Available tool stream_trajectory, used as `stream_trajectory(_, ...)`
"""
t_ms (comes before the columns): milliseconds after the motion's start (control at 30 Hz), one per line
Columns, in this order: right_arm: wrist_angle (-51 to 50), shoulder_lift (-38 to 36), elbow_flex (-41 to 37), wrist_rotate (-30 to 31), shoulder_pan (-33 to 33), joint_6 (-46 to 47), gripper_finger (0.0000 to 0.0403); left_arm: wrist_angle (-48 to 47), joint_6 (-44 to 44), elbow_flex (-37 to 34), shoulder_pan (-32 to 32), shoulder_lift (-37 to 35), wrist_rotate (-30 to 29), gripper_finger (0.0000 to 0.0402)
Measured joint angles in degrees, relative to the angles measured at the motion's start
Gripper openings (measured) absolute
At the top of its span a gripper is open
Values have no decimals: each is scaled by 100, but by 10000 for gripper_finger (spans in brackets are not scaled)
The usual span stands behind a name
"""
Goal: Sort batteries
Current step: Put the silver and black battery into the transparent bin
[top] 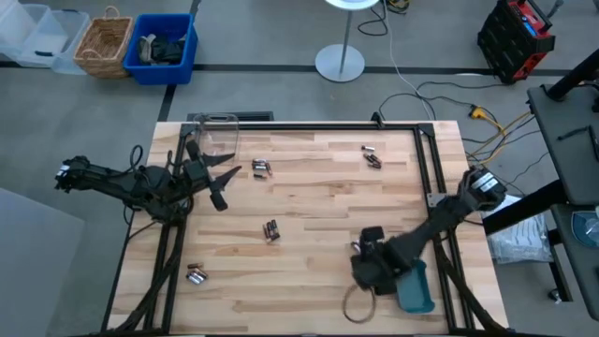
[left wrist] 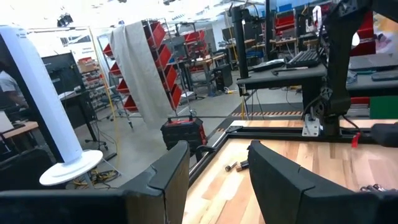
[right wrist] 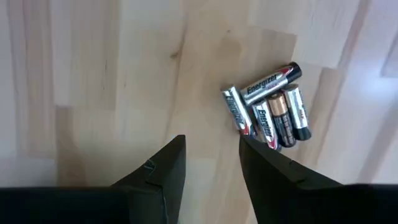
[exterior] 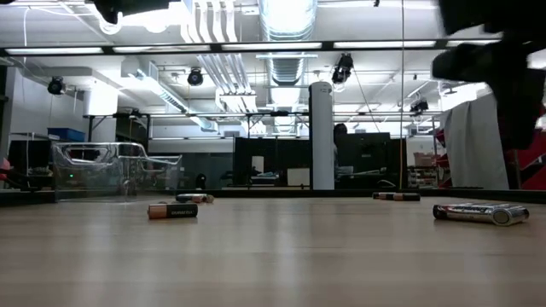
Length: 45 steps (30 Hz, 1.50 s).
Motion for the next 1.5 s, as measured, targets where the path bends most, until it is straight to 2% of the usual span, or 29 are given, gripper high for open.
stream_trajectory(100,23,26,-16,554,298,-35,130,-3,0,25,-1,5,1,145)
stream_trajectory(200,68,82,-106,742,369,-72,124,-6,2,38,-1,12,2,145)
stream_trajectory(367,452,74,-455,757,313,-144,122,18,2,46,-1,20,2,145)
stream_trajectory(567,796,68,-918,756,143,-155,137,22,2,45,0,22,2,145)
stream_trajectory(833,986,63,-1044,684,18,-266,151,14,2,41,-2,22,2,145)
stream_trajectory(1033,1331,74,-1201,502,10,-292,138,10,0,37,-1,22,2,145)
stream_trajectory(1500,1362,29,-1210,337,-8,-313,111,-12,-64,35,-2,22,2,145)
